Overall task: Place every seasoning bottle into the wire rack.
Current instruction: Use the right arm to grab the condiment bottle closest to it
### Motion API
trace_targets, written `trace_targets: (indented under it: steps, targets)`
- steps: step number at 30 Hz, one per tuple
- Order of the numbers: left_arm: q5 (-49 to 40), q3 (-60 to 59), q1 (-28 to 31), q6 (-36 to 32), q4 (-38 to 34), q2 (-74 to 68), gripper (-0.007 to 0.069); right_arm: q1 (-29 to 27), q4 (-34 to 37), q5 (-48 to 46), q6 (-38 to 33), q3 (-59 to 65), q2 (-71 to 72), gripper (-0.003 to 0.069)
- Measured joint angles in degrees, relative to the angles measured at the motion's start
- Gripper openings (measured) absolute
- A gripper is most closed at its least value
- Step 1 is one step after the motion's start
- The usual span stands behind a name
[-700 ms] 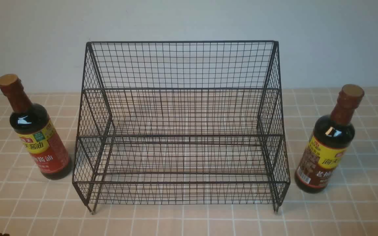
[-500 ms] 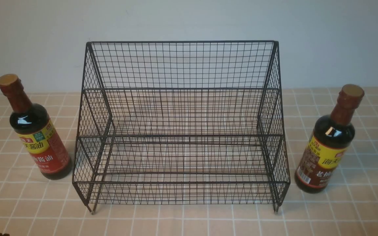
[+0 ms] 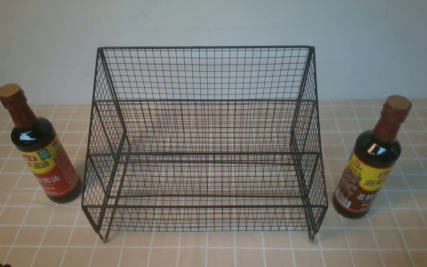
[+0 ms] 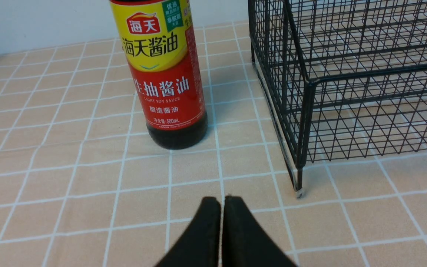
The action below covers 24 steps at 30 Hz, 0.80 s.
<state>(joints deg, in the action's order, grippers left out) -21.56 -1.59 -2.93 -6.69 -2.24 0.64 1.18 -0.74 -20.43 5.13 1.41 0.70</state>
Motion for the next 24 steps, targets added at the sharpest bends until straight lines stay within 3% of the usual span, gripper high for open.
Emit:
trace_targets:
  steps: [8,20,24]
  targets:
    - [0.0,0.0,0.0,0.0,0.0,0.0,-0.0007,0.0,0.2,0.0,0.0,0.0,0.0,-0.0015]
    - [0.0,0.0,0.0,0.0,0.0,0.0,-0.0007,0.0,30.4,19.7,1.1,0.1,0.0,-0.0015]
    - [0.0,0.0,0.0,0.0,0.0,0.0,-0.0007,0.0,32.8,21.0,-0.5,0.1,0.0,-0.0015]
